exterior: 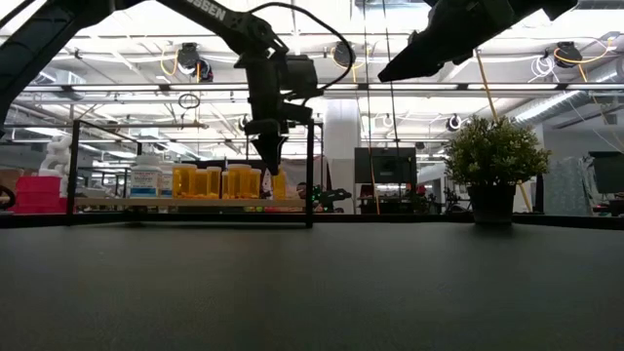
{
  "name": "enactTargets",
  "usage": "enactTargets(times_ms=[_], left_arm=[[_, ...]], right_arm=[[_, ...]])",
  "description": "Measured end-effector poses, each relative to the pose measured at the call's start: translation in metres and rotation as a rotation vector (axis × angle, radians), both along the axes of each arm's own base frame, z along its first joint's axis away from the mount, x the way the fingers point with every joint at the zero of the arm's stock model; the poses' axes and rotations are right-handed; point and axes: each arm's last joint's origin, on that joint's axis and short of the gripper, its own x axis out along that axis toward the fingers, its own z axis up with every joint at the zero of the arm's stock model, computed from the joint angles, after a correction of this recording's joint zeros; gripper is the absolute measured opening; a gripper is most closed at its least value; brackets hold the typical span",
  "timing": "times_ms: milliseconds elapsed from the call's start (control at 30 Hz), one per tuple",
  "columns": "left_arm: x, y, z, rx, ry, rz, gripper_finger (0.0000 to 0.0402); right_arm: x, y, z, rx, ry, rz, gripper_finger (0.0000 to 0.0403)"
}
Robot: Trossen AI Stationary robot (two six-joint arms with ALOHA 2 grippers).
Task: Pick and place medicine bottles onto shelf by color
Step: Put the small orange pill bottle aligned with the other small pill bottle
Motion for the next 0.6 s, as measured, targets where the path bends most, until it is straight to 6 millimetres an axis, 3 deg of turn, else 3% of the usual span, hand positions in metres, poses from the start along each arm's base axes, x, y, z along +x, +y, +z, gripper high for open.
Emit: enactTargets(times_ms=[600], left_arm=[[-0.0012,0.0003,-0.001,-0.018,-0.002,0.017,0.0135]], right_arm=[[0.0006,0.0001,0.0011,0.002,-0.014,0.001,0.0203]])
